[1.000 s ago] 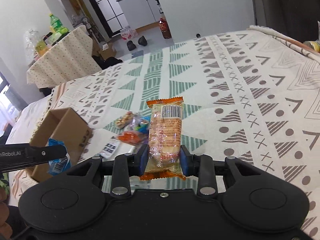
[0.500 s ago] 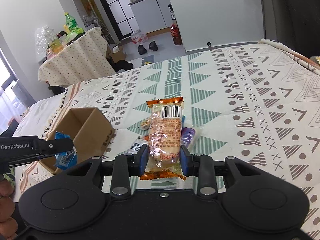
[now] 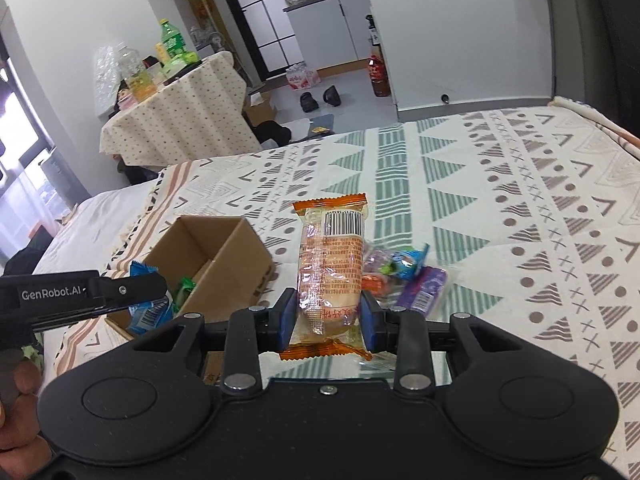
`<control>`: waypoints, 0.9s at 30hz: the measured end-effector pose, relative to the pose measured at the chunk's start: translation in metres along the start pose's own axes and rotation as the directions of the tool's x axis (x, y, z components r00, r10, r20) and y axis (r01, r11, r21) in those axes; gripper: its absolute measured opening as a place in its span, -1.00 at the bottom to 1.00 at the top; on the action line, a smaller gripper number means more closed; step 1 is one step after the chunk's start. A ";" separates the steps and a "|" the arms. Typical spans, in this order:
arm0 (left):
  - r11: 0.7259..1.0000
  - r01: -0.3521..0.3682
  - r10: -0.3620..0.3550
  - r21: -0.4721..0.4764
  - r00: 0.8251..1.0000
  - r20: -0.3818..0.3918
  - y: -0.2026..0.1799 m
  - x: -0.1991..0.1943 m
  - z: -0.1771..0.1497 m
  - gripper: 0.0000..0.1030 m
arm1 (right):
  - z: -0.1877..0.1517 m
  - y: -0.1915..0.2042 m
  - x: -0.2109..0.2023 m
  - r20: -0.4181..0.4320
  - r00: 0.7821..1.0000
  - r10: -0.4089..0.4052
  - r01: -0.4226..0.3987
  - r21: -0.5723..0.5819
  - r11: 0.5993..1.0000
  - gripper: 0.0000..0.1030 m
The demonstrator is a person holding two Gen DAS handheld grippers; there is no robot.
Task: Organize snacks
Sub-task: 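Carry the blue packet and orange biscuit bar over the box and release both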
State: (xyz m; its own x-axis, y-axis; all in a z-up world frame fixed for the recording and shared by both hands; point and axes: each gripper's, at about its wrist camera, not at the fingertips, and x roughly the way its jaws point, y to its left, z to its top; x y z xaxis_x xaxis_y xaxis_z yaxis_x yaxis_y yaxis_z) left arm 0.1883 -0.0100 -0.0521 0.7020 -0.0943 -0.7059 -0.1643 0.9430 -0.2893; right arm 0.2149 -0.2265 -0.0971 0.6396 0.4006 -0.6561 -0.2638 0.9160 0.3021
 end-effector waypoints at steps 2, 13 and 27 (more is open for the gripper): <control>1.000 -0.001 0.001 -0.002 1.000 0.010 0.005 -0.001 0.002 -0.53 | 0.001 0.006 0.003 -0.004 1.000 0.010 -0.010 -0.002 1.000 -0.37; 0.999 -0.018 0.020 -0.036 0.999 0.035 0.043 0.002 0.026 -0.53 | 0.007 0.046 0.023 -0.013 0.998 0.059 -0.059 -0.017 0.998 -0.37; 0.991 -0.077 0.080 -0.112 0.997 0.018 0.101 0.024 0.046 -0.53 | 0.013 0.098 0.066 -0.061 0.990 0.124 -0.126 -0.024 0.992 -0.37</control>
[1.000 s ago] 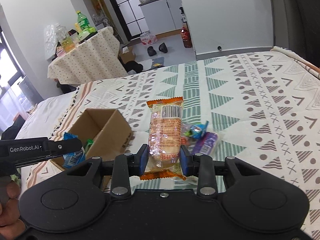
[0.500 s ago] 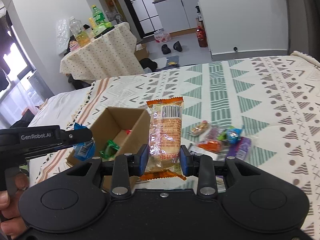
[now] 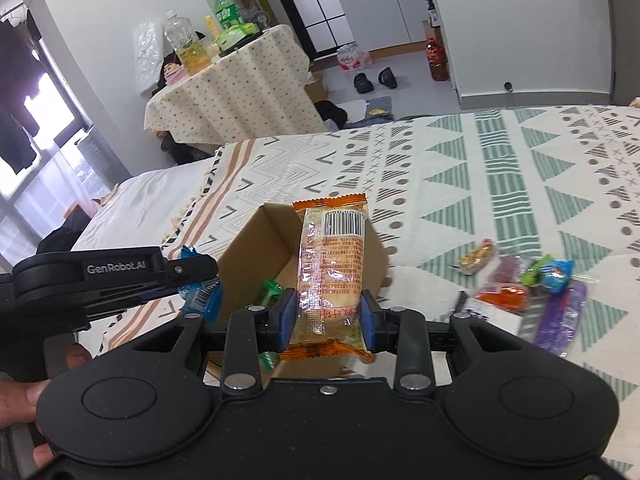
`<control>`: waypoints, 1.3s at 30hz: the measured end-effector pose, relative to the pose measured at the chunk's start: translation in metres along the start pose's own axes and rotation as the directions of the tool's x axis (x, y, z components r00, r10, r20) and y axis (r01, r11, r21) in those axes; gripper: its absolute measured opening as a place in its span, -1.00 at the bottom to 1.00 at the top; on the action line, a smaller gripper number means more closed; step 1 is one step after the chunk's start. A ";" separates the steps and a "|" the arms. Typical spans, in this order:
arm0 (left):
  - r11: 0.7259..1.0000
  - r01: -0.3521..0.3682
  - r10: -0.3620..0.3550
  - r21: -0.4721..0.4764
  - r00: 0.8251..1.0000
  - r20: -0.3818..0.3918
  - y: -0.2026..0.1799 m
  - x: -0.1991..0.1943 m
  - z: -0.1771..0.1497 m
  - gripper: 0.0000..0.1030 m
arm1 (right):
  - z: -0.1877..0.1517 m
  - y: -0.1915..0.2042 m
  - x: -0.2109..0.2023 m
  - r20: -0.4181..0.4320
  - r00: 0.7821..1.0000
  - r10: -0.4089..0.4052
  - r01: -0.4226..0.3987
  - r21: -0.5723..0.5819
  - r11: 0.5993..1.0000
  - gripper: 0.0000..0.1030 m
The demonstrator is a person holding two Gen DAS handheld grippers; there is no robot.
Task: Organize snacks
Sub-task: 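Carry the blue packet and orange biscuit bar over the box and release both, then move both open tools back toward the remaining snacks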
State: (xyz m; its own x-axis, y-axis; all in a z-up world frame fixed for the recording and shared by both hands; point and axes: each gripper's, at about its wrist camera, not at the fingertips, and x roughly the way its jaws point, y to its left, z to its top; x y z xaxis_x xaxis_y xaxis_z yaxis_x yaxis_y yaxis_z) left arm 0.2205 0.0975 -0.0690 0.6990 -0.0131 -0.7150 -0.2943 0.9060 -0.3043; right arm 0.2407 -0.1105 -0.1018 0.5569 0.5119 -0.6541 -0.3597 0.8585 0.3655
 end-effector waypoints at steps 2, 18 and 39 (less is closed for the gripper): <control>1.000 -0.003 0.003 -0.006 1.000 -0.005 0.005 0.004 0.002 -0.53 | 0.001 0.004 0.006 -0.006 1.000 0.006 -0.006 0.003 1.000 -0.37; 0.996 -0.082 0.078 -0.047 0.995 -0.066 0.028 0.018 -0.003 0.23 | 0.007 0.015 0.041 -0.040 0.999 -0.002 0.003 0.042 0.999 -0.12; 0.998 -0.068 0.067 -0.009 0.996 -0.059 -0.003 0.001 -0.026 0.83 | 0.000 -0.035 -0.018 -0.049 0.996 -0.075 0.075 -0.002 0.997 0.26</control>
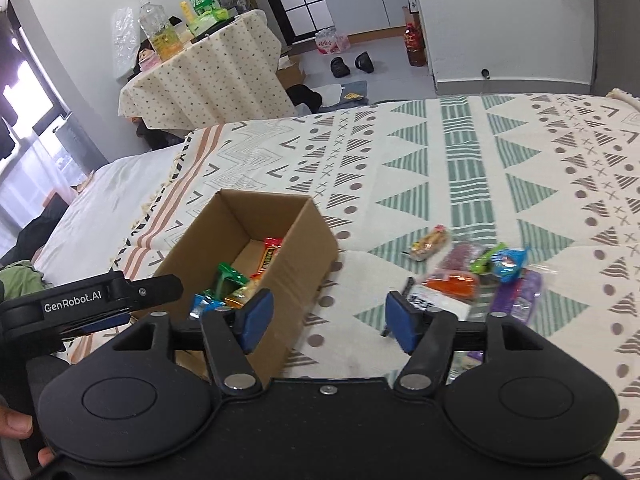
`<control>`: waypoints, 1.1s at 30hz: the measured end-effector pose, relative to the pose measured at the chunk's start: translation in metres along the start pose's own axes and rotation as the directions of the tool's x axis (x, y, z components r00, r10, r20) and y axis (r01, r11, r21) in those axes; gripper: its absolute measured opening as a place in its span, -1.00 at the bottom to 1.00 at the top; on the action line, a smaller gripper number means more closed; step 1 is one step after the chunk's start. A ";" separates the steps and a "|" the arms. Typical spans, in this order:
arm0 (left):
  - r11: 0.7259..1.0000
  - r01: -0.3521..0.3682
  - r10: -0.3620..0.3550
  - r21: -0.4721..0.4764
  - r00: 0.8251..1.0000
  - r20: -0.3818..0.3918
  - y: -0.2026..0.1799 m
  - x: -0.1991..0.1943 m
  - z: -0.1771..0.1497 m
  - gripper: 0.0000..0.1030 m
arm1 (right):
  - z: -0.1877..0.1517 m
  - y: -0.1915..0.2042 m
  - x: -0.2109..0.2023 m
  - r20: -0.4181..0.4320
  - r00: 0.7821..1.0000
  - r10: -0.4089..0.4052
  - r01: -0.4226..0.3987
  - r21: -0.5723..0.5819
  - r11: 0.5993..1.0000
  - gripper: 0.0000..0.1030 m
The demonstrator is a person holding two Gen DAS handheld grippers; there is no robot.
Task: Organize snacks
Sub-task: 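Move both open tools back toward the remaining snacks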
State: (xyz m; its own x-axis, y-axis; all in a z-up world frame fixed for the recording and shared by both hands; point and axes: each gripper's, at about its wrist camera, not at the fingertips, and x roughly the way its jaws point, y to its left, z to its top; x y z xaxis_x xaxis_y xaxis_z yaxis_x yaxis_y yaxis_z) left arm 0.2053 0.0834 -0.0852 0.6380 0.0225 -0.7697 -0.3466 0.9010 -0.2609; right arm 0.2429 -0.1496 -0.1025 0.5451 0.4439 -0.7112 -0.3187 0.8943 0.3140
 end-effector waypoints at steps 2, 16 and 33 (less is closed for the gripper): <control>1.000 0.007 -0.007 0.007 1.000 0.002 -0.005 -0.002 -0.004 0.83 | -0.002 -0.005 -0.006 0.005 1.000 0.001 -0.001 -0.008 1.000 0.34; 0.997 0.069 -0.070 0.036 0.997 0.014 -0.038 -0.020 -0.021 0.99 | -0.015 -0.033 -0.040 0.037 0.999 0.019 -0.018 -0.035 0.999 0.97; 0.986 0.125 -0.126 0.112 0.992 0.003 -0.079 -0.023 -0.042 0.99 | -0.039 -0.089 -0.052 0.036 0.999 0.014 -0.015 0.013 1.000 0.99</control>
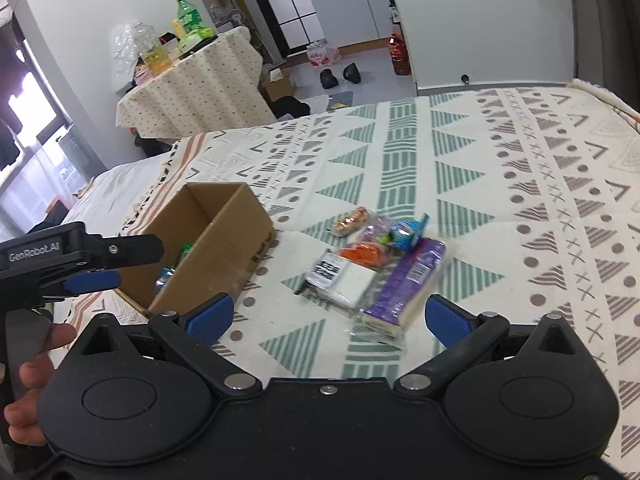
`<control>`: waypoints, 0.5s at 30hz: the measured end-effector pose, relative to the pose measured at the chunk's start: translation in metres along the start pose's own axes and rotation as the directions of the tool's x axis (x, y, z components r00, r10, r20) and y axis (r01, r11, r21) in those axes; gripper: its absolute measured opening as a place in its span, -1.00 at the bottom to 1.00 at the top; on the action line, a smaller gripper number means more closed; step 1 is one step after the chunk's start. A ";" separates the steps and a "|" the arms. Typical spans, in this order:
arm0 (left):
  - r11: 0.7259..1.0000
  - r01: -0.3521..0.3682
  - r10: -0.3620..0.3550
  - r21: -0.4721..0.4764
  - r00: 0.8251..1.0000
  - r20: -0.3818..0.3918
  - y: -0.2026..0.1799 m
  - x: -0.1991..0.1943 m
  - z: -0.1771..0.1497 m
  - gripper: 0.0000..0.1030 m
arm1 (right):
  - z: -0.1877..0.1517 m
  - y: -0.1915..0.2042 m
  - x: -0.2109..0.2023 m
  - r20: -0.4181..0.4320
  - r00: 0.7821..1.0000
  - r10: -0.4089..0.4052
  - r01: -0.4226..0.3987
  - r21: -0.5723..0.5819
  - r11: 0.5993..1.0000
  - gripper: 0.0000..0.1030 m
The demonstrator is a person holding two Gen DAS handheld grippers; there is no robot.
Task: Organize snacks
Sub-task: 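Move both open tools back toward the remaining snacks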
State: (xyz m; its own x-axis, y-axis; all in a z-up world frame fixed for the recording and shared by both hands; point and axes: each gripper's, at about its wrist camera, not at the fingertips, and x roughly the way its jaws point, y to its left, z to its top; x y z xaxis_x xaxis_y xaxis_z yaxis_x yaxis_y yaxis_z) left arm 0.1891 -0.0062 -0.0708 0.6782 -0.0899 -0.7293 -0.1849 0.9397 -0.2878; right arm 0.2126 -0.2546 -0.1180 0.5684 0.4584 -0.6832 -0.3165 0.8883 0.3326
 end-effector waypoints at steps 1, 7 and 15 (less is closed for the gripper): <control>1.000 0.005 -0.005 0.006 1.000 0.000 -0.003 0.001 -0.001 0.99 | -0.001 -0.004 0.000 0.000 1.000 -0.003 0.003 0.009 1.000 0.97; 0.999 0.022 -0.021 0.049 1.000 -0.014 -0.019 0.012 -0.009 0.94 | -0.010 -0.032 0.007 0.004 1.000 0.007 -0.007 0.081 0.997 0.74; 0.997 0.038 -0.036 0.072 0.999 -0.028 -0.038 0.035 -0.017 0.77 | -0.020 -0.059 0.032 -0.033 0.999 0.017 -0.010 0.186 0.983 0.46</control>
State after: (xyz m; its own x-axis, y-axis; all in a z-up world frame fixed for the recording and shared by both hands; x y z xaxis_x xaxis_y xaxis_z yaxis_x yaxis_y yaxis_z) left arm 0.2080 -0.0503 -0.0956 0.6646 -0.1330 -0.7353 -0.1069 0.9570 -0.2697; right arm 0.2344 -0.2934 -0.1727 0.5375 0.4721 -0.6987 -0.1757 0.8731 0.4548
